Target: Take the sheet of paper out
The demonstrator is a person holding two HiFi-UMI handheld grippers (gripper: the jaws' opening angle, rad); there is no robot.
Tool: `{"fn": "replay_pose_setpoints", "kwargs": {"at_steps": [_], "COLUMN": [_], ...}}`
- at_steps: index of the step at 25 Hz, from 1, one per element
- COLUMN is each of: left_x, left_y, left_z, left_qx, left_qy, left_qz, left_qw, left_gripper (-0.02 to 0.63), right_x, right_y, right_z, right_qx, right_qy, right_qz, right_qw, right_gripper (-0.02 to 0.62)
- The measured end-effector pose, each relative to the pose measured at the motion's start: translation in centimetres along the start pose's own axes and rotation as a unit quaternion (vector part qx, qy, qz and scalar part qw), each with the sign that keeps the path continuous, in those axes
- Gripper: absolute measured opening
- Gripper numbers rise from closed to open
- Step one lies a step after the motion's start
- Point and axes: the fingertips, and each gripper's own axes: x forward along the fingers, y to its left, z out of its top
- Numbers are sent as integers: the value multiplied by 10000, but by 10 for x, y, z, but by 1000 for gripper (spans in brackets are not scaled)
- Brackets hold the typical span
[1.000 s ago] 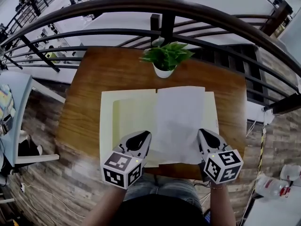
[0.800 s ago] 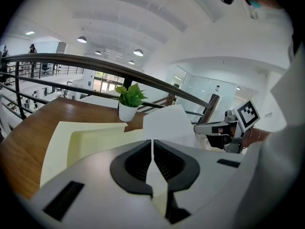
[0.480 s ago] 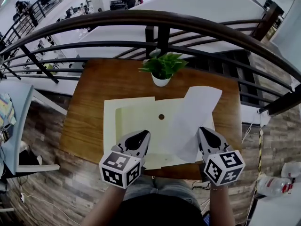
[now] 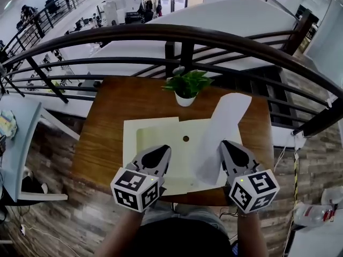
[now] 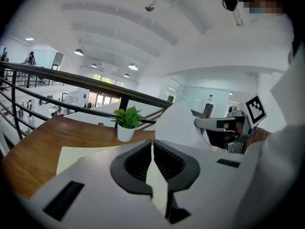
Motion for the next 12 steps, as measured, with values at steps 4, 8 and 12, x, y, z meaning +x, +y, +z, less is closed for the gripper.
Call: {"fn": "replay_pose_setpoints", "kwargs": {"at_steps": [4,8,12], "left_x": [-9,-17,-22], "left_y": [-1,-6,-12], "left_z": [16,28,32], "left_qx": [10,47,49], "left_qy": [-244,-472,-575], "left_qz": [-44,-214,-412], "left_qw": [9997,9986,9975], "left_gripper": [26,26,26], "right_x": [0,0,2], "right_y": [16,29,43], "right_z": [11,24,32], "right_qx": [-39,-75,-194], "right_qy": [-141,-330,-422], "right_qz": [129,263,433], "right_qw": [9998,9991,9980], "right_gripper": [26,26,26]}}
